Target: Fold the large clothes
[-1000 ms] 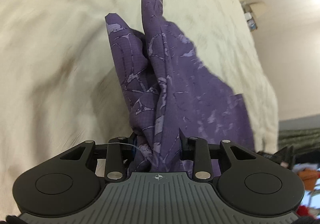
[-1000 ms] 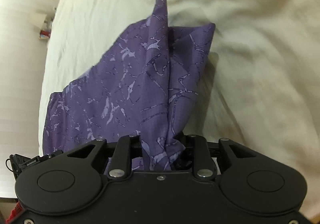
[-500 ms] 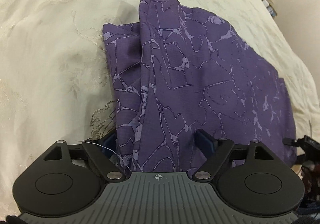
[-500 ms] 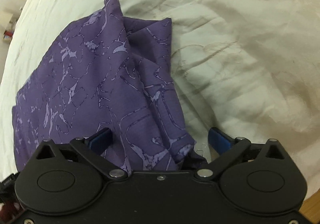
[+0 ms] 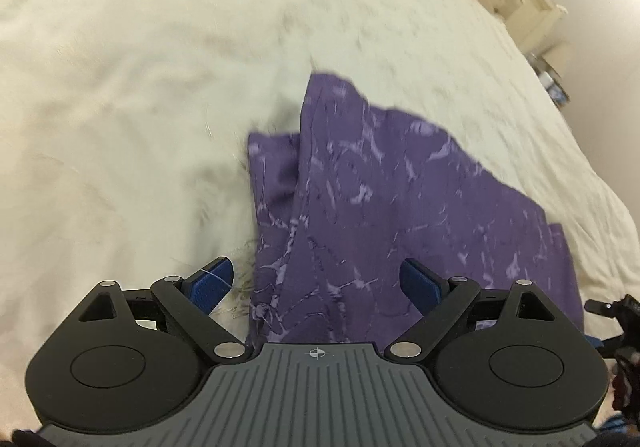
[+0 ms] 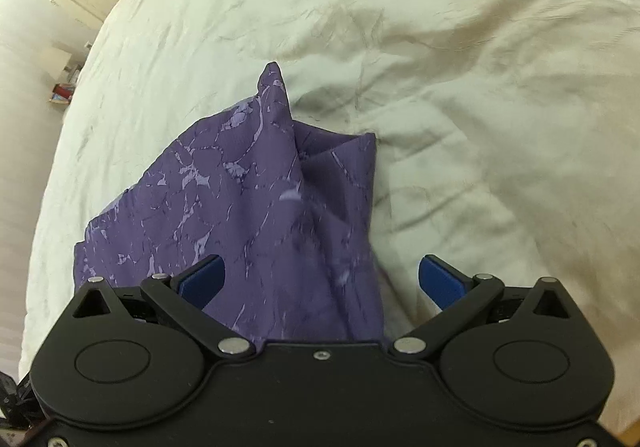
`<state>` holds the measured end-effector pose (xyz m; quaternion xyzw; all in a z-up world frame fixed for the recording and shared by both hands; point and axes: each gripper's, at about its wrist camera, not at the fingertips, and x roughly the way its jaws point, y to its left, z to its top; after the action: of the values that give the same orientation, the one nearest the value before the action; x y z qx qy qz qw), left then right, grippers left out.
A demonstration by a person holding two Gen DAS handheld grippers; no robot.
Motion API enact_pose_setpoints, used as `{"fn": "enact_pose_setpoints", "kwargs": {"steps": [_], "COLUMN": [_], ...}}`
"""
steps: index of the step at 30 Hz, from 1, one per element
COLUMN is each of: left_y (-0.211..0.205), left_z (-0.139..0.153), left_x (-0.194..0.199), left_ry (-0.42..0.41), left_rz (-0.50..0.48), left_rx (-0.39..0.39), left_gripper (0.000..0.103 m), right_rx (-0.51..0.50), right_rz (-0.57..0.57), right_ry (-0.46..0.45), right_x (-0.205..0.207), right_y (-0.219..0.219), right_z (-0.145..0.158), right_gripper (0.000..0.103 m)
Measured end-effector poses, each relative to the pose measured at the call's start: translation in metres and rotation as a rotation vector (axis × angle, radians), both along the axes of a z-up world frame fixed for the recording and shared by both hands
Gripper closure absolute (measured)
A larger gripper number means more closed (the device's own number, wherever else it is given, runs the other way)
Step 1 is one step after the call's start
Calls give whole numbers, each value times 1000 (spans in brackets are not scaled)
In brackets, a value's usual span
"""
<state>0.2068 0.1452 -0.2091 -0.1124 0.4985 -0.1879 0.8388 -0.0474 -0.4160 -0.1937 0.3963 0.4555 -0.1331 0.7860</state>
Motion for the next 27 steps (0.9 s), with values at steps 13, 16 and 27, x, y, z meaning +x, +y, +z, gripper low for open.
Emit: {"fn": "enact_pose_setpoints", "kwargs": {"steps": [13,16,27], "left_y": [-137,-173,-233], "left_z": [29,23,-21], "left_x": [-18,-6,34], "left_ry": [-73,-94,-64], "left_rz": [-61,-75,-87], "left_rx": [68,132,365], "left_gripper": [12,12,12], "right_rx": [92,100,98], "right_rz": [188,223,294], "right_ry": [67,53,24], "right_x": [18,16,12], "right_y": [-7,-8,-9], "right_z": [-45,-46,-47], "right_gripper": [0,0,0]}}
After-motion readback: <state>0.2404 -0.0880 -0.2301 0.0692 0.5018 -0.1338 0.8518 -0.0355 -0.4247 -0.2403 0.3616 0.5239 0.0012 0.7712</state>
